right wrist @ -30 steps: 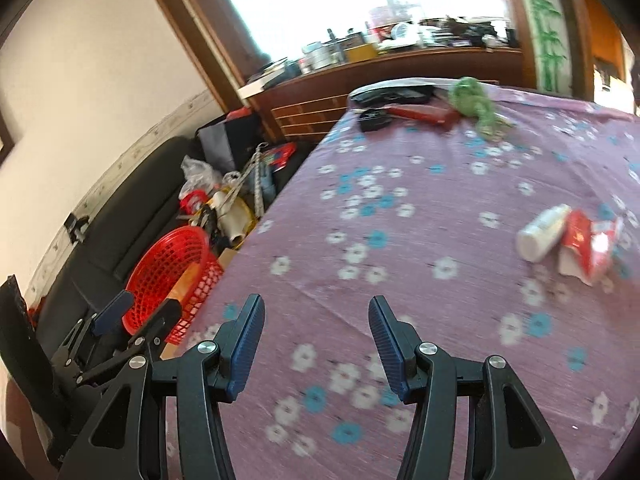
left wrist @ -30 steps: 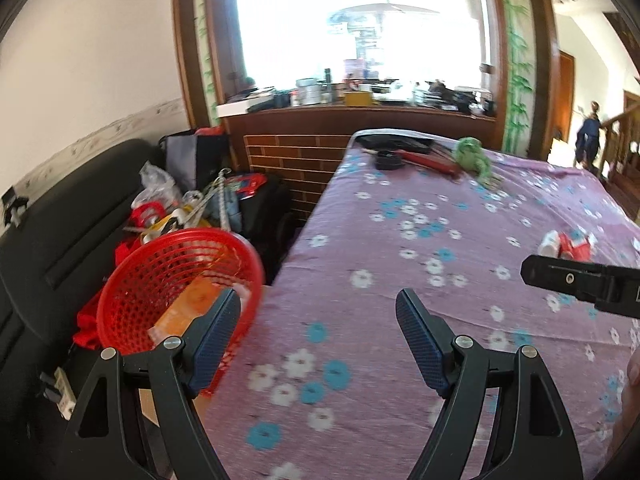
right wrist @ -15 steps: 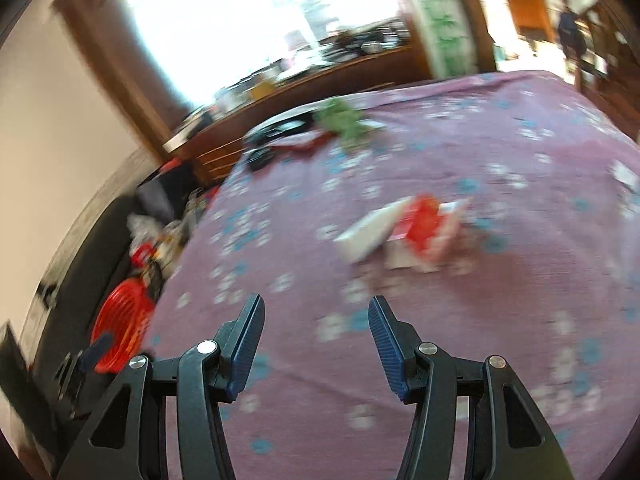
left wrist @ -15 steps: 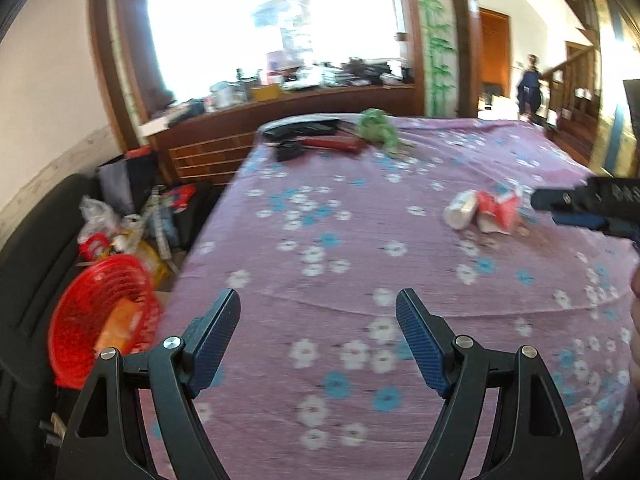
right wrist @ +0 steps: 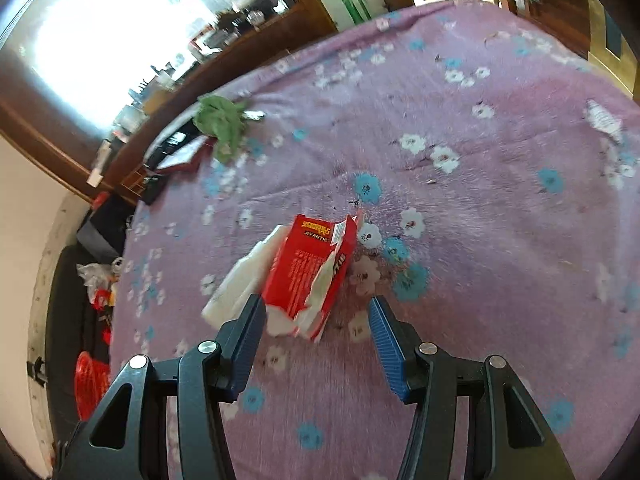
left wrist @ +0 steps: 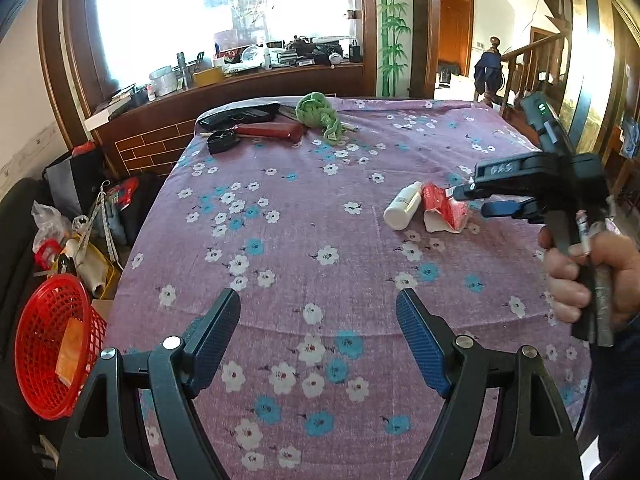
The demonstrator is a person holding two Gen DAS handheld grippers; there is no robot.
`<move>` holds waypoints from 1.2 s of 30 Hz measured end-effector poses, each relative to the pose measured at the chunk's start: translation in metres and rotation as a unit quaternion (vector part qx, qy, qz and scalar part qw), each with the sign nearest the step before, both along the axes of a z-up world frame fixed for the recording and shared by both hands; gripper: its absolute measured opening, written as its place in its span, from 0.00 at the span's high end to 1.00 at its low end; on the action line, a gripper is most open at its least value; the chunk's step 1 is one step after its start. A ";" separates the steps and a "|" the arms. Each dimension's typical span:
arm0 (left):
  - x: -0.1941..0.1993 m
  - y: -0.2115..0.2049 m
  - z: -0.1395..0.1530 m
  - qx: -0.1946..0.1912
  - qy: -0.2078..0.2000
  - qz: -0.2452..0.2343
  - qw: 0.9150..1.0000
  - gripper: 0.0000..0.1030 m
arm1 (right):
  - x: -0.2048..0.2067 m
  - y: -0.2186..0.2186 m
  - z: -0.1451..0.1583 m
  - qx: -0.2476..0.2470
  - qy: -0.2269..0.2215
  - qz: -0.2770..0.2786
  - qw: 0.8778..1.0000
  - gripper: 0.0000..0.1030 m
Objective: Collect trash
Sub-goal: 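Grasp the red carton with tissue using the right gripper, then grasp the white bottle with the left gripper while the right holds the red carton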
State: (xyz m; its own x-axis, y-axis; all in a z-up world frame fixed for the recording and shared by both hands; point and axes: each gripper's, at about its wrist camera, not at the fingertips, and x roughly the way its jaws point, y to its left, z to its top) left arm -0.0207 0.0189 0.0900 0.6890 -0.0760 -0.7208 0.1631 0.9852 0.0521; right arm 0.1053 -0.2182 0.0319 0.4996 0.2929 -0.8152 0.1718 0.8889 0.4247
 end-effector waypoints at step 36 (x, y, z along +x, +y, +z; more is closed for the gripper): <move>0.153 -0.086 -0.074 -0.052 0.118 -0.025 0.991 0.72 | -0.028 -0.033 0.037 -0.024 -0.140 -0.041 0.989 0.96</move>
State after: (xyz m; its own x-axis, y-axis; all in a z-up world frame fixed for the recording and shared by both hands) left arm 0.1324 -0.0666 0.0163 0.4949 -0.1893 -0.8481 0.2081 0.9734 -0.0958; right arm 0.0774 -0.2508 0.0690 0.7276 0.2065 -0.6542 0.1255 0.8975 0.4228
